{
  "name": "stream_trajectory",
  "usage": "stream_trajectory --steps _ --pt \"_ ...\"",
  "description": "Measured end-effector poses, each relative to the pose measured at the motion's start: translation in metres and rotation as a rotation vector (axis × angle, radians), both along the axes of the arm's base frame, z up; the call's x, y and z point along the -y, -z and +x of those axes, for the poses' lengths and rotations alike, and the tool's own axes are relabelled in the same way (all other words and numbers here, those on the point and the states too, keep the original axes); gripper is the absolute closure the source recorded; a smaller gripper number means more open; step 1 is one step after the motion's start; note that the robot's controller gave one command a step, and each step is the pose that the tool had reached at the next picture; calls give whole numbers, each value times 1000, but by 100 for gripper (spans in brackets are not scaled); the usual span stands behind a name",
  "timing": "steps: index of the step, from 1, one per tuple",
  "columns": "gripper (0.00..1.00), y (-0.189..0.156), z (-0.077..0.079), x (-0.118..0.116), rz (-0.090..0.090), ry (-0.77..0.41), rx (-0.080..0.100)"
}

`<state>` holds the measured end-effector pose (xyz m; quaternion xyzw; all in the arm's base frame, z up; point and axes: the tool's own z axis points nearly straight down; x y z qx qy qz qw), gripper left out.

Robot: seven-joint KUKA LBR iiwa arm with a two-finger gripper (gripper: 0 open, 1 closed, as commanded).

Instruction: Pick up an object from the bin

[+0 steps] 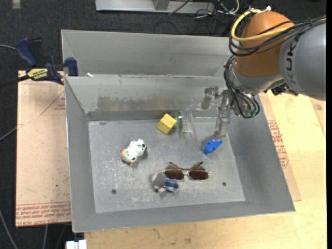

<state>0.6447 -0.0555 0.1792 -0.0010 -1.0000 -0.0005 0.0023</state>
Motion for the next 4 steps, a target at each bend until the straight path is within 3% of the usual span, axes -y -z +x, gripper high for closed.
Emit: stream_trajectory --steps 1,2,3,4 --pt "0 -5 1 0 -1 -1 7" --pt "0 39 -13 23 -1 -304 13" --pt "0 59 -19 42 1 -471 5" --pt "0 53 -22 28 1 -407 7"
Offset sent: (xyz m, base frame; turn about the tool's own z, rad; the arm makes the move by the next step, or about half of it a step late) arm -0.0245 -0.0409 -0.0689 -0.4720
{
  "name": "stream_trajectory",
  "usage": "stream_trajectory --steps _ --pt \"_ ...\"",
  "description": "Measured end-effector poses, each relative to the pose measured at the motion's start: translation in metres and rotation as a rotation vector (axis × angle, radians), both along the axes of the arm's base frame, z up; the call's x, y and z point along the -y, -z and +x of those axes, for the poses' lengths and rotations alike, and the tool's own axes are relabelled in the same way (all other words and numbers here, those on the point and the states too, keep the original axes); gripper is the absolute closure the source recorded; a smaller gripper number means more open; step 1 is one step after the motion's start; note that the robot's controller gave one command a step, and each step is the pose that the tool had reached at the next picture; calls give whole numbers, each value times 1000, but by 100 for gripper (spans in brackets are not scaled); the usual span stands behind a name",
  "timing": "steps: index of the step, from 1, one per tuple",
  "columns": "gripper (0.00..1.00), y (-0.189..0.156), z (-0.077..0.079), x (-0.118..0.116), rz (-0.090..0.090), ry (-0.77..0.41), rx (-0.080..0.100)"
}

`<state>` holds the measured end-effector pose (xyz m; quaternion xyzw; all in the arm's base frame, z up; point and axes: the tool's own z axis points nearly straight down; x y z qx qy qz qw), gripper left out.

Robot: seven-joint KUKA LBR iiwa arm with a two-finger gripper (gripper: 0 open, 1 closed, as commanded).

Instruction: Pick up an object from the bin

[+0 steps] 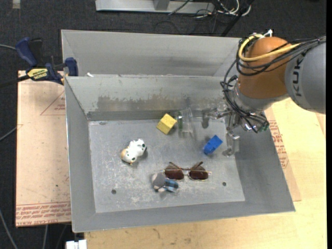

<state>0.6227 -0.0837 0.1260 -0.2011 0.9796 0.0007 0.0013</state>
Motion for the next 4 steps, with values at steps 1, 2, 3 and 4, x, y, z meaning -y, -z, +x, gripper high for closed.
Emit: stream_trajectory --steps 1,2,3,4 --pt "0 45 6 6 -2 -259 2" --pt "100 56 1 16 -1 -299 1" --pt "100 56 1 16 -1 -299 1" --pt "100 53 0 15 1 -299 -3"
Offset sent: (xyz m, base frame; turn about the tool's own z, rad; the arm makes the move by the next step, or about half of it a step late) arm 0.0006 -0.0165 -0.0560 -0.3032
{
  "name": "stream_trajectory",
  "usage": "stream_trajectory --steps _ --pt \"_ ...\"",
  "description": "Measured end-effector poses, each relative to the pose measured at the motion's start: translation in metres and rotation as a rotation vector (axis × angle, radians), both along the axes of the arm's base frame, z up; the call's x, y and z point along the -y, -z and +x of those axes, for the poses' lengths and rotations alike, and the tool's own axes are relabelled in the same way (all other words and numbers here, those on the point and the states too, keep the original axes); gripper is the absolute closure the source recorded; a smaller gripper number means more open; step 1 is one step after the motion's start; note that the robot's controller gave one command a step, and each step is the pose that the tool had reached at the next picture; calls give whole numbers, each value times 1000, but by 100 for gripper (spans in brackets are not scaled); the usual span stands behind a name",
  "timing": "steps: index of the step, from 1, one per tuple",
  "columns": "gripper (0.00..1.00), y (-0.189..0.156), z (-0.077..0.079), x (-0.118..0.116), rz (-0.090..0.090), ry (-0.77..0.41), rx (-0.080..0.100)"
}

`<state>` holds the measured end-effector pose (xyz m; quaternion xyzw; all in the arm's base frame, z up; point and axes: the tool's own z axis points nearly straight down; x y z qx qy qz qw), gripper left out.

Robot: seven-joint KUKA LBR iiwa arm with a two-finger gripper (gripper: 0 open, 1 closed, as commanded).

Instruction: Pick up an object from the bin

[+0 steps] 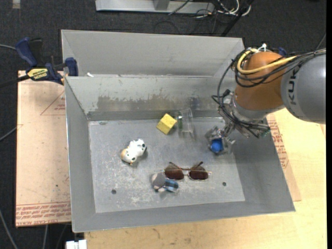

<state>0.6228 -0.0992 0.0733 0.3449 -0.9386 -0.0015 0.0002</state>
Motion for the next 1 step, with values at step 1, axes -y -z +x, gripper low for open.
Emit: stream_trajectory --steps 1 --pt "100 -19 -2 -1 1 0 -7"
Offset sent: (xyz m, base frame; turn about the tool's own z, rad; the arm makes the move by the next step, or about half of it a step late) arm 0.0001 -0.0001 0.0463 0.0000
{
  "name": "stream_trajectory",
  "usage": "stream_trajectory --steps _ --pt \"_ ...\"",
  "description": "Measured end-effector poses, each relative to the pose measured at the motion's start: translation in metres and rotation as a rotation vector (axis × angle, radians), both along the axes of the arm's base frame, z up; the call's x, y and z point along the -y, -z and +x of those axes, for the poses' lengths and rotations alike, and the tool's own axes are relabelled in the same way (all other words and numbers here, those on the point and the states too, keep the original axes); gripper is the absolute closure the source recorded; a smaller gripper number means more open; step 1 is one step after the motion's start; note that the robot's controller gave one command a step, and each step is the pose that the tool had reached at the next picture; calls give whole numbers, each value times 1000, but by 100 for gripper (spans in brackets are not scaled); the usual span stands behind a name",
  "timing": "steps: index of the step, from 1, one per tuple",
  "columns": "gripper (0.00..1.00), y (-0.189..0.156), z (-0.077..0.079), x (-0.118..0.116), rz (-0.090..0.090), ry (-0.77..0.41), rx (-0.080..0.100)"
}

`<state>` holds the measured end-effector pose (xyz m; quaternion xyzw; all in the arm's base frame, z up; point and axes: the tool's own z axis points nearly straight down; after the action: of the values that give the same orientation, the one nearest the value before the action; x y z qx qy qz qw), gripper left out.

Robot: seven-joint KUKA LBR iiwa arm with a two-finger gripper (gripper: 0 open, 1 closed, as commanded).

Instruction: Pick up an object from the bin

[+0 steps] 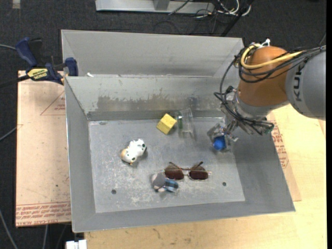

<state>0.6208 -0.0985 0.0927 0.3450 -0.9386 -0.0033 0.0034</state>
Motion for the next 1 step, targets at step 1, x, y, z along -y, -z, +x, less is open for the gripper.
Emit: stream_trajectory --steps 1 --pt "100 -20 3 0 -2 1 11"
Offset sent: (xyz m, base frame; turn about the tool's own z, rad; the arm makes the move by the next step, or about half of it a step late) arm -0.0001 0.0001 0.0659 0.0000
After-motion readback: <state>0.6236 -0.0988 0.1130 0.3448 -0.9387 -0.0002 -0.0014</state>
